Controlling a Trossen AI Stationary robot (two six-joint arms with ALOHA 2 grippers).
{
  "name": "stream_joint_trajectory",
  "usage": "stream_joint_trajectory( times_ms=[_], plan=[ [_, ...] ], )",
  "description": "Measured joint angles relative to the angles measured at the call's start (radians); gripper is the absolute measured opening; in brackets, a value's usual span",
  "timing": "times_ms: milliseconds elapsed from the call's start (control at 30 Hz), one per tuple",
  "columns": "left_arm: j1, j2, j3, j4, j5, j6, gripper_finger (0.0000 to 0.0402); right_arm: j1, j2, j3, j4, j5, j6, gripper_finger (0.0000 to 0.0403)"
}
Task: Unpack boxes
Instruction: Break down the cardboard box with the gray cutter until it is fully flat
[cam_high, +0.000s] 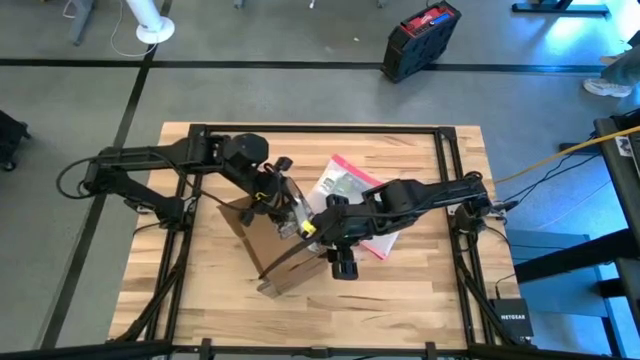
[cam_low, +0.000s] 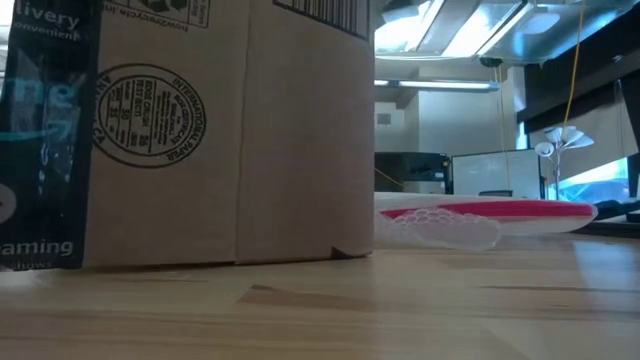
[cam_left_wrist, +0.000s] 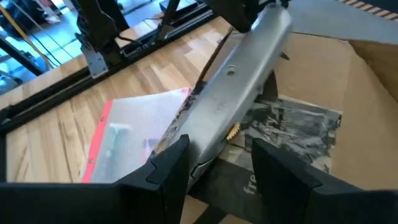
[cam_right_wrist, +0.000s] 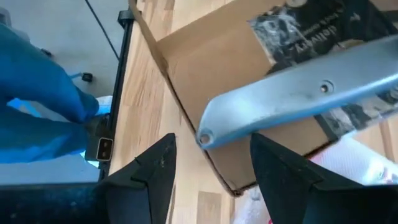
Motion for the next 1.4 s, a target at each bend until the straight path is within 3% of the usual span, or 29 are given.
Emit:
stream_joint_trajectory(
  times_ms=[133,267,433,1167,1400],
  plan=[
    [-0.013,-0.005,0.000,0.003,-0.008,-0.014,0.0164,0.008,0.000,0.000,-0.021,0.024,0.059,0.0208],
    [-0.025,-0.006,0.032,-0.013,-0.013,-0.013,0.0164,0.031,0.000,0.000,-0.017,0.063,0.112,0.0244],
    [-0.033,-0.006,0.070,-0.012,-0.015,0.001,0.0164,0.040,0.000,0.000,-0.027,0.172,0.165,0.0273],
    [-0.033,0.044,0.093,-0.015,-0.016,0.053,0.0164,0.024,0.021,0.000,0.055,0.208,0.203,0.0260],
    [-0.033,0.044,0.093,-0.017,-0.027,0.056,0.0164,0.018,0.036,0.000,0.032,0.279,0.219,0.0260]
  ],
)
